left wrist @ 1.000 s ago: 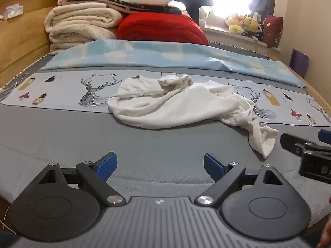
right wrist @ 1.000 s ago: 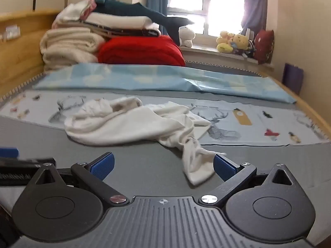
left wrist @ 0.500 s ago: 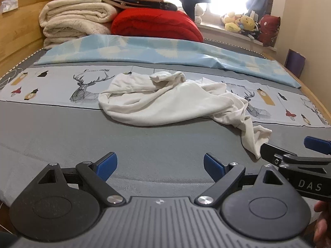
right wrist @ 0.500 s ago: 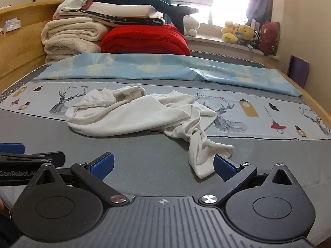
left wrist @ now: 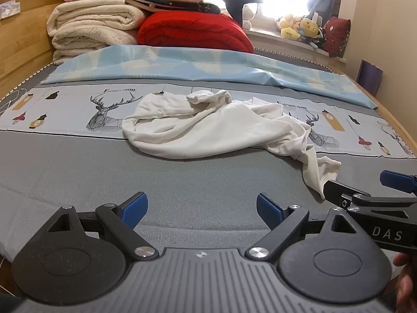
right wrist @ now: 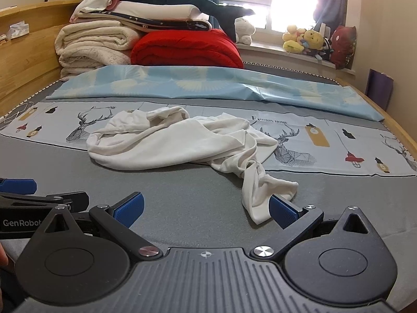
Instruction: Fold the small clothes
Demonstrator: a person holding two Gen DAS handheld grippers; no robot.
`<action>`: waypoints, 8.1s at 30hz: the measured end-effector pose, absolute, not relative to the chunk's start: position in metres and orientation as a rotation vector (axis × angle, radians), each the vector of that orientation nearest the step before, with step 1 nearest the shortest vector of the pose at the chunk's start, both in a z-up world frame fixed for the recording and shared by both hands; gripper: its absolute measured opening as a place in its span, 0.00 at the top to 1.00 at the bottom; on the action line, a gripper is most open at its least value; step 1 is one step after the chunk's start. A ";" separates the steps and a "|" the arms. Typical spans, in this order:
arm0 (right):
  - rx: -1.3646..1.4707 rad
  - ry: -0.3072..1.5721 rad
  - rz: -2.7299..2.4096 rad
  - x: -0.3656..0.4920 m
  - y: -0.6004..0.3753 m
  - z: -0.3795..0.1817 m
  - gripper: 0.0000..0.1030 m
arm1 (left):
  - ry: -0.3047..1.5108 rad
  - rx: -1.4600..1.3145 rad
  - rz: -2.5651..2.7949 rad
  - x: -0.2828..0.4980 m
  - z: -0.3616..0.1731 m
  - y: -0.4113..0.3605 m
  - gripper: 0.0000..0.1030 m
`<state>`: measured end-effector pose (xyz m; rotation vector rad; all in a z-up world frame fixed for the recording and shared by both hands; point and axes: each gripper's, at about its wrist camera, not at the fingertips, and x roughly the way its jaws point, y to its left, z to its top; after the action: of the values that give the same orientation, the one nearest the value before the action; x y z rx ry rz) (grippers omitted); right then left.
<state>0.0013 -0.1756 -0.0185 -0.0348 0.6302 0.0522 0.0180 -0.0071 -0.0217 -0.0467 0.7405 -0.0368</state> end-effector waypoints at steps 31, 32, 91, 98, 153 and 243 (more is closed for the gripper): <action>-0.039 0.641 0.049 0.002 -0.174 -0.020 0.02 | 0.746 -0.040 -0.033 0.018 -0.026 -0.008 0.09; -0.039 0.641 0.049 0.002 -0.174 -0.020 0.02 | 0.745 -0.040 -0.033 0.018 -0.026 -0.008 0.09; -0.043 0.774 -0.022 0.109 -0.283 -0.031 0.65 | 0.808 0.103 -0.265 0.209 -0.053 0.025 0.96; 0.055 0.771 -0.062 0.104 -0.280 -0.033 0.65 | 0.951 0.155 -0.253 0.114 -0.058 0.108 0.97; 0.280 1.128 -0.198 0.095 -0.331 -0.070 0.94 | 0.977 0.161 -0.373 0.137 -0.072 0.057 0.95; 0.092 1.287 0.099 0.074 -0.342 -0.103 0.88 | 1.265 0.366 -0.438 0.097 -0.100 0.093 0.77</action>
<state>0.0737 -0.3417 -0.1033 0.0919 1.2874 0.0986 0.0970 0.0928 -0.1000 0.3664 1.2654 -0.4384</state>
